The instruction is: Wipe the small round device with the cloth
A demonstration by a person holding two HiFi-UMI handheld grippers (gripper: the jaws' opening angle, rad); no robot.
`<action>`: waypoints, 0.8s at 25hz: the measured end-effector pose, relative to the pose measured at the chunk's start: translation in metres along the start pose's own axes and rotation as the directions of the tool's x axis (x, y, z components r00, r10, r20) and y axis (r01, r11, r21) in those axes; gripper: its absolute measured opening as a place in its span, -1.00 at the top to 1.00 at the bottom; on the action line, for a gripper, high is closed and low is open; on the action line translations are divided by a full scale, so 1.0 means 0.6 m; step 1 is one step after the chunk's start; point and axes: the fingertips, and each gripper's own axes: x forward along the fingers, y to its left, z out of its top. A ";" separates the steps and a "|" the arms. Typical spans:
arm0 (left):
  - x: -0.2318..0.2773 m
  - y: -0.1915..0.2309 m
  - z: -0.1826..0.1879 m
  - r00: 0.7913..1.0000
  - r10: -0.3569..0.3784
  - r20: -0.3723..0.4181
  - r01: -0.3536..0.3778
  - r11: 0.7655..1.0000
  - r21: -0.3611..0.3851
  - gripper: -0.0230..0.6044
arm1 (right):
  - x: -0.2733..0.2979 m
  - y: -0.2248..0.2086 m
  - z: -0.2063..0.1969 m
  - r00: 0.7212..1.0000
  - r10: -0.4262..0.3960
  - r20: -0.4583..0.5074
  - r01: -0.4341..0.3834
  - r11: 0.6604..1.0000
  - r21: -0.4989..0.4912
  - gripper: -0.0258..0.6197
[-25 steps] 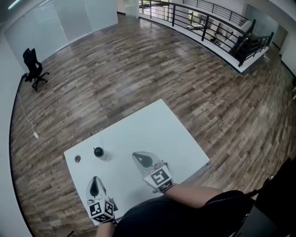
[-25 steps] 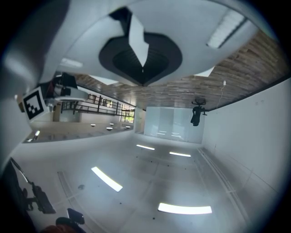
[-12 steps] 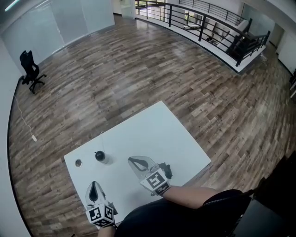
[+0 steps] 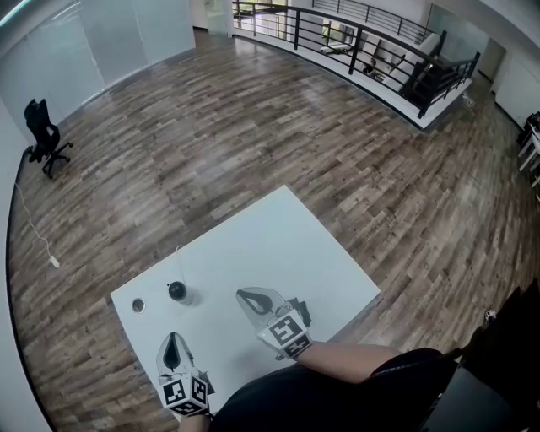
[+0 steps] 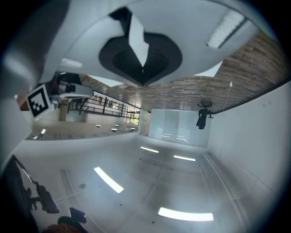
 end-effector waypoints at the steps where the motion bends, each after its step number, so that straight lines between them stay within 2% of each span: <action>1: 0.000 -0.001 0.001 1.000 -0.003 0.000 0.003 1.000 0.002 0.90 | -0.002 0.001 -0.002 1.000 0.002 -0.008 -0.002 1.000 -0.001 0.92; 6: -0.001 0.003 0.010 1.000 -0.001 0.010 0.001 1.000 0.001 0.90 | 0.001 0.010 0.004 1.000 0.015 -0.012 -0.016 0.998 -0.066 0.92; 13: -0.004 0.021 -0.015 0.999 0.011 0.034 -0.010 1.000 -0.026 0.91 | 0.012 0.018 -0.020 0.999 0.025 -0.021 -0.026 0.998 -0.050 0.92; 20: -0.004 0.027 -0.008 0.999 0.018 0.045 -0.017 1.000 -0.023 0.91 | 0.019 0.019 -0.008 1.000 0.027 -0.011 -0.028 0.997 -0.070 0.92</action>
